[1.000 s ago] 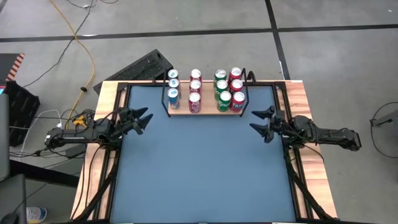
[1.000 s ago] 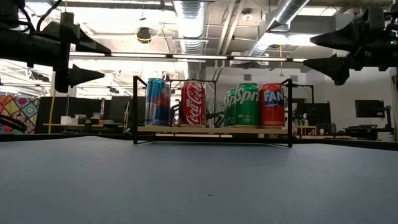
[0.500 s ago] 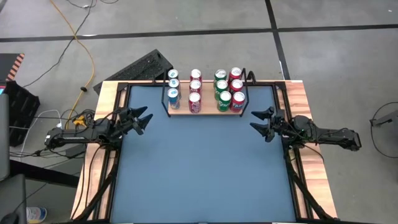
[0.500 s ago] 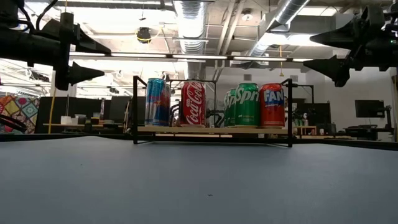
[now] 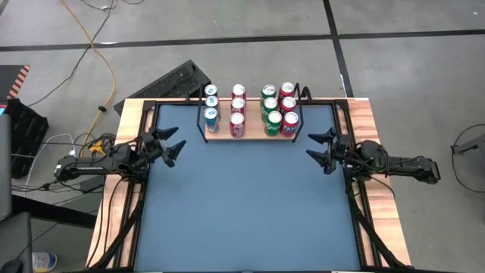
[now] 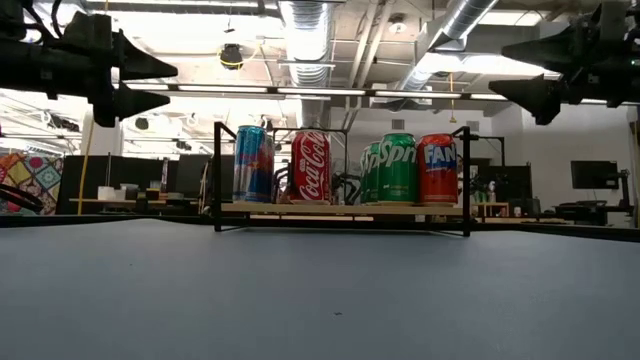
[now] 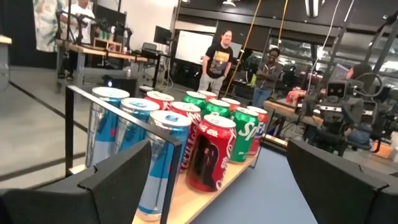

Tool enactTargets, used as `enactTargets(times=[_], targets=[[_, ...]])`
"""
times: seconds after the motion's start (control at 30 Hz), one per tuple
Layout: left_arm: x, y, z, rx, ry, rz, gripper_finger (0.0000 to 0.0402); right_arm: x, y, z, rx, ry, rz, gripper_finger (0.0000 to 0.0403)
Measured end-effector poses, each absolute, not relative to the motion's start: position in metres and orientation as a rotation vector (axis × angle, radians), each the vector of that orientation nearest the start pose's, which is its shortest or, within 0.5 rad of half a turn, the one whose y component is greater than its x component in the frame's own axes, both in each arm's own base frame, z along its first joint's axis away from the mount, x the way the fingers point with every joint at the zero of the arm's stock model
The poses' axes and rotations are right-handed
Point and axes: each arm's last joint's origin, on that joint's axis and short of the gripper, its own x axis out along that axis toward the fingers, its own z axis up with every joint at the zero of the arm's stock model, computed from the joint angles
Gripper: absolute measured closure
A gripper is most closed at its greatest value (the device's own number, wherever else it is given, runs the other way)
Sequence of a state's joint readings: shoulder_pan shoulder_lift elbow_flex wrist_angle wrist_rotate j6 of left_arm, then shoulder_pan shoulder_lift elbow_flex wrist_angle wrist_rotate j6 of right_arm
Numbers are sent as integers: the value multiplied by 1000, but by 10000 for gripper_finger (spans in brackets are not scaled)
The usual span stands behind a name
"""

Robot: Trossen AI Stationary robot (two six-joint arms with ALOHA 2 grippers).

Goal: Place canned beverage on shelf
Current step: Return to Home Position

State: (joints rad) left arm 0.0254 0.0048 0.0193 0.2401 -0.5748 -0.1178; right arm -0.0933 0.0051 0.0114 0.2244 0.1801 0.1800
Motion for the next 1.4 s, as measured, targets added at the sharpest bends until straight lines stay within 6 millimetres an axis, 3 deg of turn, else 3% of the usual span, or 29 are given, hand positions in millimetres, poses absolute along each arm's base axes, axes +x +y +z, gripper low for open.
enactTargets(times=[0.3,0.73,1.03,1.4], targets=[[88,18,193,-181,-295,579,42,94,-15,182,155,-180,-269,65],[90,18,185,-196,-223,599,42,94,-15,185,187,-213,-264,65],[91,16,187,-76,-200,521,42,94,-15,186,80,-205,-279,65],[90,16,194,57,-242,514,42,93,-17,185,77,-196,-324,65]])
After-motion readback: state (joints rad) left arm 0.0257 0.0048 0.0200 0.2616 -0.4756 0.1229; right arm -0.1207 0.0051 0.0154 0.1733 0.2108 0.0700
